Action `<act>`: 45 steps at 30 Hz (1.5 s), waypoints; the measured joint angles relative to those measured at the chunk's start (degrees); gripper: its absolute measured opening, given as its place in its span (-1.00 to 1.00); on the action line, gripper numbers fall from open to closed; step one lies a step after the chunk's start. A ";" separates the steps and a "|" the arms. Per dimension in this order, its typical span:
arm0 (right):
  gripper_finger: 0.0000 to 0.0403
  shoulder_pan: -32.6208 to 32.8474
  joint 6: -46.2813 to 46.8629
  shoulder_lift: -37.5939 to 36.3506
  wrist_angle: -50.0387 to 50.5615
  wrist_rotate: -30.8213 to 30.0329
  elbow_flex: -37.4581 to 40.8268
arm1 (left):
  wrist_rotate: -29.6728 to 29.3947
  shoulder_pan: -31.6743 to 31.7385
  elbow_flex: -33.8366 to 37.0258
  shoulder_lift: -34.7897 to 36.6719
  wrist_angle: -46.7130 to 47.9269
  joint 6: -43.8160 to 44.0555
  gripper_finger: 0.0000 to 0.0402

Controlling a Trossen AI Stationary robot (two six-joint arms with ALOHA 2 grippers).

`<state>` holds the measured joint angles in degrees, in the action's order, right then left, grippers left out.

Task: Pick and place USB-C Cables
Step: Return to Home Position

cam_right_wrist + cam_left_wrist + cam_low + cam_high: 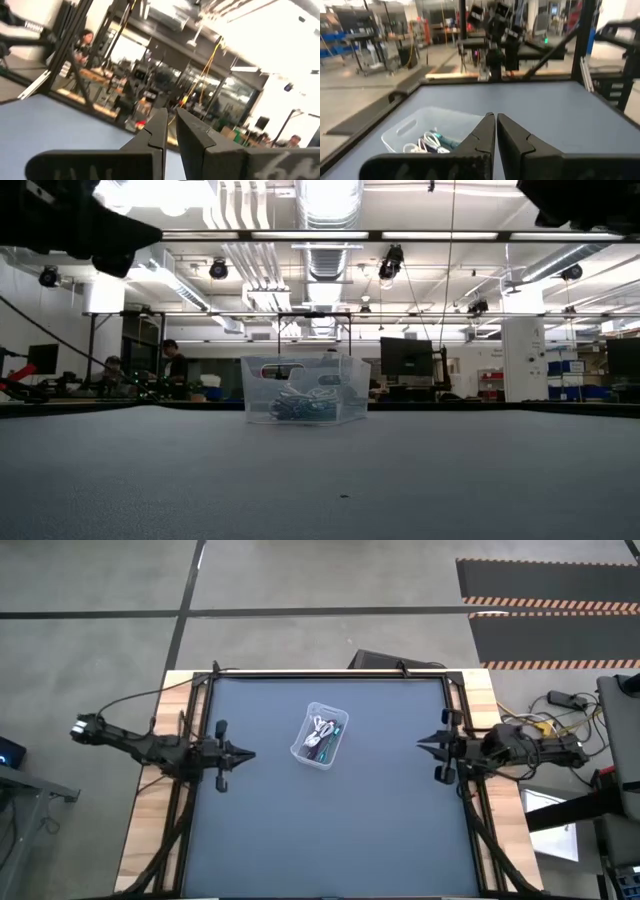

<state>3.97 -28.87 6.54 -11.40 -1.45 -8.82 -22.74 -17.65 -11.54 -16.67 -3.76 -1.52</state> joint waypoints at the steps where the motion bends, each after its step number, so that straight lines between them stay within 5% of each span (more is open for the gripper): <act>1: -0.87 0.00 -0.63 -1.15 0.02 0.00 0.00 | 0.00 0.00 0.84 1.55 -0.21 -0.42 -1.00; 11: -0.87 -0.51 -2.11 -5.68 2.96 -0.20 0.12 | -0.11 0.02 5.35 16.35 1.28 -5.45 -1.00; 45: -0.87 -1.01 2.85 -5.63 -0.83 -1.60 8.11 | -3.10 0.04 11.12 13.41 -1.34 -6.64 -1.00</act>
<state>2.95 -26.01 0.91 -12.23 -3.05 -0.71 -25.85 -17.61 -0.42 -3.26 -5.10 -8.16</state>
